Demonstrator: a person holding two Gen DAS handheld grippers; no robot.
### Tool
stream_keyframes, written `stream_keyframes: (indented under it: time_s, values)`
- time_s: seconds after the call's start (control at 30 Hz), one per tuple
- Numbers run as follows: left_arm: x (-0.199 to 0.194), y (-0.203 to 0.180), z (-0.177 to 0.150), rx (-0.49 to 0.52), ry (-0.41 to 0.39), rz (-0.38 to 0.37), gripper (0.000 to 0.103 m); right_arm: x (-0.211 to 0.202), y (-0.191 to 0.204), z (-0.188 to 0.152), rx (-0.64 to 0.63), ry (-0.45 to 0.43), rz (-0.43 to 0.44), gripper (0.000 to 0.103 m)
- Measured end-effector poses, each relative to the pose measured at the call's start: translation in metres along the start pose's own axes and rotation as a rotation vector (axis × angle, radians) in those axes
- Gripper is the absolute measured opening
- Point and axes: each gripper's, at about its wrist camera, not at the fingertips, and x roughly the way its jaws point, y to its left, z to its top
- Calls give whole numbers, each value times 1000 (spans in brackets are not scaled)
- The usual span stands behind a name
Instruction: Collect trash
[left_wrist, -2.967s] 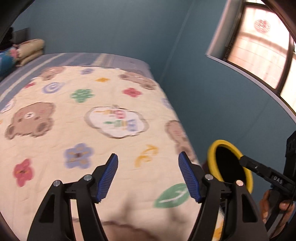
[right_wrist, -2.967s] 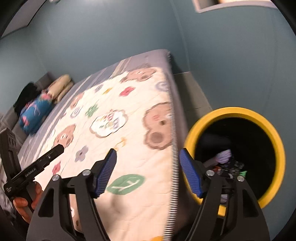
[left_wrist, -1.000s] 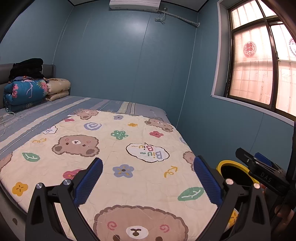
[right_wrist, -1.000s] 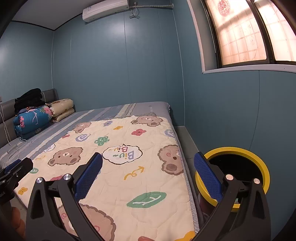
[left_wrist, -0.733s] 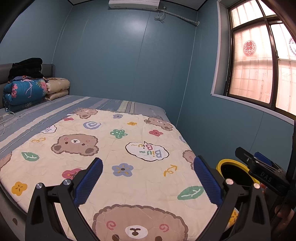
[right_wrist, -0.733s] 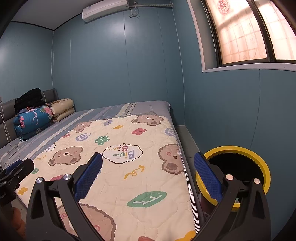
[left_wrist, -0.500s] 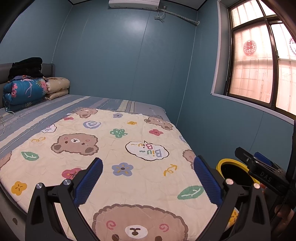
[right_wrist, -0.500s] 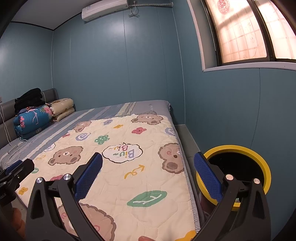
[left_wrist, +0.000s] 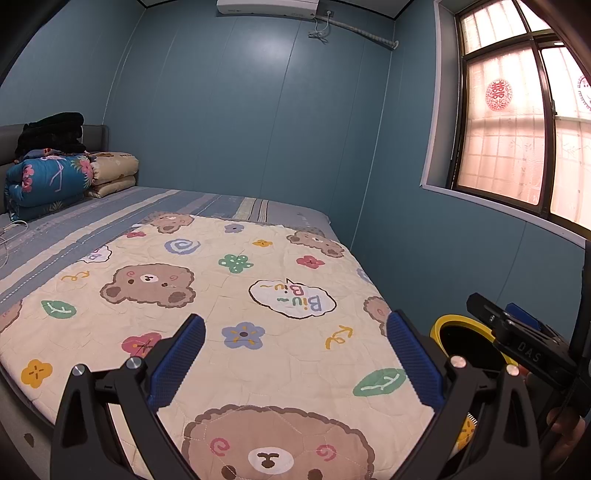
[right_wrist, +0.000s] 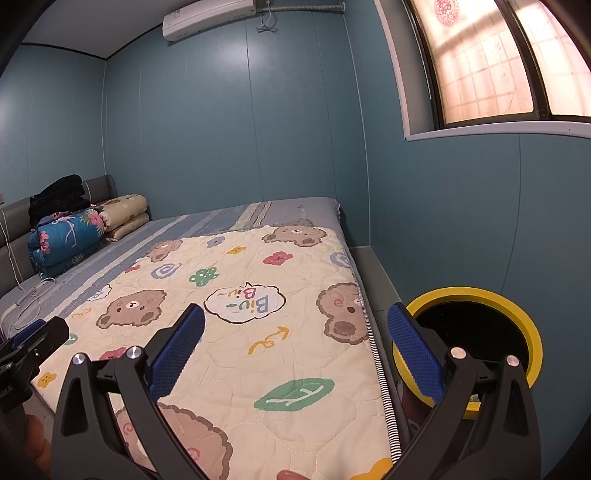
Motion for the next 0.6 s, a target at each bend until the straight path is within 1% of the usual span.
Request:
stream_keyframes:
  time_s: [0.6]
  values:
    - [2, 0, -1, 2, 3, -6, 95, 3, -1, -2, 7, 12, -2, 95]
